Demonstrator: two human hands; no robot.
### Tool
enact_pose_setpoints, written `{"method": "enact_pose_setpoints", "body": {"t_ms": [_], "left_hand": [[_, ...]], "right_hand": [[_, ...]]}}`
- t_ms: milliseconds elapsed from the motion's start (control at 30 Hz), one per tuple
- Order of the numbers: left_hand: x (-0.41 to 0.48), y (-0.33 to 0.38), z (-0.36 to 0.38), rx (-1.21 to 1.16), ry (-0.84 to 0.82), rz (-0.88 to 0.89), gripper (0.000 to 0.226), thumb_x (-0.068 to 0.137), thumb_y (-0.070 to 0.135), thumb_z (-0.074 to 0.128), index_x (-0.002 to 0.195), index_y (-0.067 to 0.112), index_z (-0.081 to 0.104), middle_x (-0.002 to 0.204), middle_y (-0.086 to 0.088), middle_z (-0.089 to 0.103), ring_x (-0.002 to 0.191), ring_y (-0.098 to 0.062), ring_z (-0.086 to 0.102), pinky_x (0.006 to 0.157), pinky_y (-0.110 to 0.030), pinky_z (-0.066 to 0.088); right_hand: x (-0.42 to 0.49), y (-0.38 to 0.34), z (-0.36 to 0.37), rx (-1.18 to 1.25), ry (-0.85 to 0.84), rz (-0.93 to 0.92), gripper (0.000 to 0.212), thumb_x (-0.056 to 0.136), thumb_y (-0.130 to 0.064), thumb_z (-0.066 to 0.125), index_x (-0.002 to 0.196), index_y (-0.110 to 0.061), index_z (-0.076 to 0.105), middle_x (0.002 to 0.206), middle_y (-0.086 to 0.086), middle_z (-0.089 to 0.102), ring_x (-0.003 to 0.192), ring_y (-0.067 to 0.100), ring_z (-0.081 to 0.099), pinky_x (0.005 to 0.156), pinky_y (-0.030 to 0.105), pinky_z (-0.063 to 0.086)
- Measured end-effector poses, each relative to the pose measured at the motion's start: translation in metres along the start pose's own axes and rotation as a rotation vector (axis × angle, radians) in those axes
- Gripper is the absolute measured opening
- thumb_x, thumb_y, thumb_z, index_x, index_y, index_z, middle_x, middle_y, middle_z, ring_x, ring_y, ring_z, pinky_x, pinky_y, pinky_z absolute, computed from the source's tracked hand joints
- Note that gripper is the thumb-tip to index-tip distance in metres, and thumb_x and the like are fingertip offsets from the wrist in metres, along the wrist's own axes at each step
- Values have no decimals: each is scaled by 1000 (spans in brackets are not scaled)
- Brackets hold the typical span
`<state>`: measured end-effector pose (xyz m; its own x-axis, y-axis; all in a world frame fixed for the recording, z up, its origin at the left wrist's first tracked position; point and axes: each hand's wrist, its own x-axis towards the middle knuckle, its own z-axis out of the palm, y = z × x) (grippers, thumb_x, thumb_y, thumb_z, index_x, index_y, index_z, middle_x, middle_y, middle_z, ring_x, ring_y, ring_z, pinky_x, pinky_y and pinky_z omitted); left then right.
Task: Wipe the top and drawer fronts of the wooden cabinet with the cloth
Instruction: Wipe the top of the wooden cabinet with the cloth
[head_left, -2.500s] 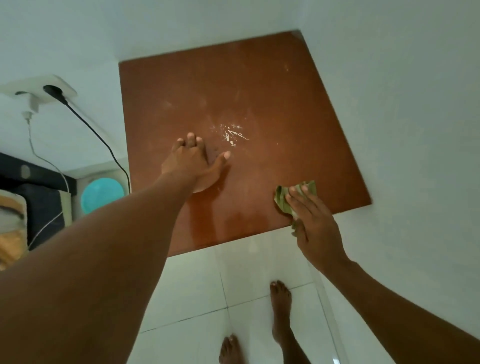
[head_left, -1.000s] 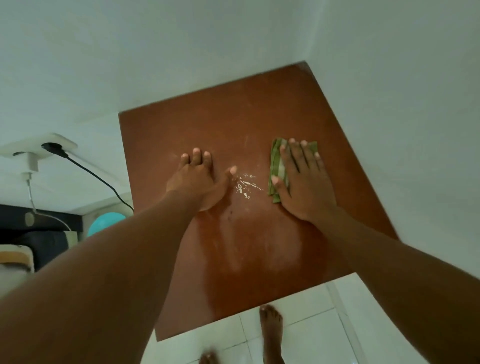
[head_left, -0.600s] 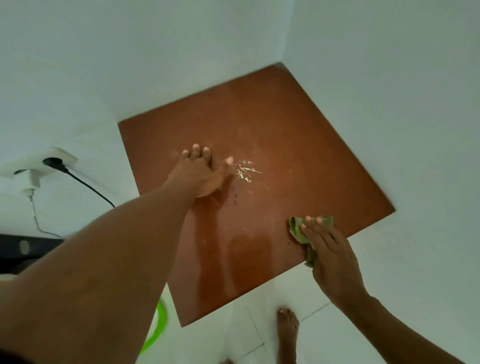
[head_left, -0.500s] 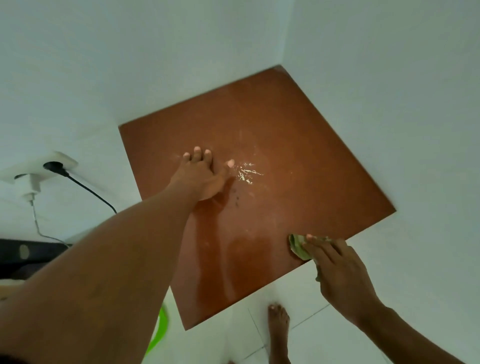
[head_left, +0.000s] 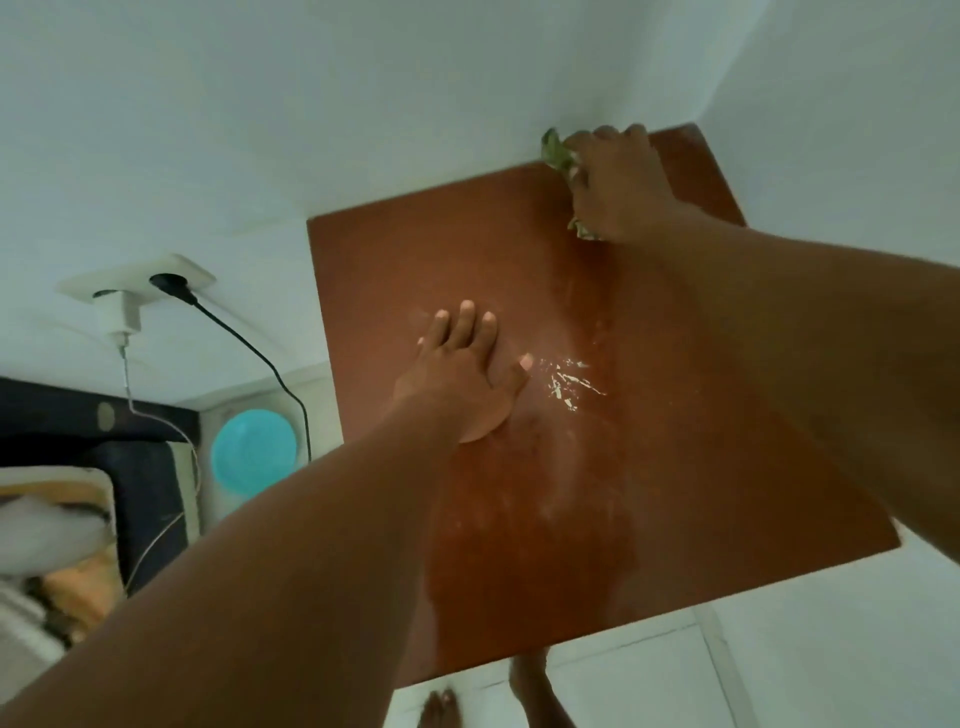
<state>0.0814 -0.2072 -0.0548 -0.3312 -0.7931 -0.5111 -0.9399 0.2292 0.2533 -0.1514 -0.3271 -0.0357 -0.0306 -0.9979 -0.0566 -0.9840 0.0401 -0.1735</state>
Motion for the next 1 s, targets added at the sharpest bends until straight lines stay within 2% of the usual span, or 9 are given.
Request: {"method": "enact_pose_setpoints", "body": {"t_ms": [133,233,300,433,533,700,833,933,1000], "left_hand": [[2,-2,6,-19,12,12,82,96,75,20,163,32,1,171,9,-12,157,-19,-14,128,-42,1],[0,-4,5,-23,13,16,81,97,73,21,163,33,-1,170,10,-13,156,-18,-16,128,-42,1],[-1,-4,4,-25,22,26,79,98,72,21,163,33,-1,170,9,-13,156,-18,-16,128,-42,1],[-1,-3,5,-26,13,25,77,99,70,23,163,32,0,170,10,-12,156,-18,-15,128,-41,0],[6,-7,10,-23,24,28,78,97,71,19,163,32,3,170,9,-10,157,-19,-12,128,-42,1],[10,-16,19,14,45,62,86,88,77,7,163,32,2,170,6,-10,157,-20,-12,128,-46,2],[5,-12,10,11,-1,47,80,96,73,12,163,31,1,170,6,-11,157,-22,-13,128,-45,-2],[5,-10,5,33,-11,78,82,96,74,10,163,27,2,171,0,-10,157,-26,-12,127,-49,-1],[6,-10,3,29,-15,81,86,94,76,8,163,25,2,171,-3,-9,157,-27,-12,127,-51,-1]], "right_hand": [[17,-15,16,5,-17,-124,54,97,-42,37,141,-16,54,140,14,58,131,39,45,102,50,40],[15,-10,34,-26,70,-253,48,99,-38,43,136,-14,60,139,9,62,127,36,51,100,45,41],[14,-7,44,-18,62,-288,52,98,-38,41,139,-12,58,143,10,59,129,37,51,107,47,41],[1,-6,61,-73,-45,-236,62,103,-45,26,158,-16,29,165,8,31,154,32,22,124,53,19],[-22,-3,64,-67,-84,-208,64,103,-45,23,162,-19,17,170,8,16,158,32,7,126,55,9],[-103,-3,70,-36,-95,-174,62,105,-45,22,162,-22,15,170,6,13,158,30,5,126,55,9],[-202,-4,75,-21,-86,-139,61,106,-43,22,162,-23,15,171,3,10,159,25,2,127,54,10],[-287,-8,82,-11,-94,-130,60,106,-43,19,163,-23,14,171,2,7,159,24,-2,128,52,7],[-334,-12,86,40,-79,-104,58,107,-39,21,162,-21,20,171,3,12,159,25,3,127,51,10]]}}
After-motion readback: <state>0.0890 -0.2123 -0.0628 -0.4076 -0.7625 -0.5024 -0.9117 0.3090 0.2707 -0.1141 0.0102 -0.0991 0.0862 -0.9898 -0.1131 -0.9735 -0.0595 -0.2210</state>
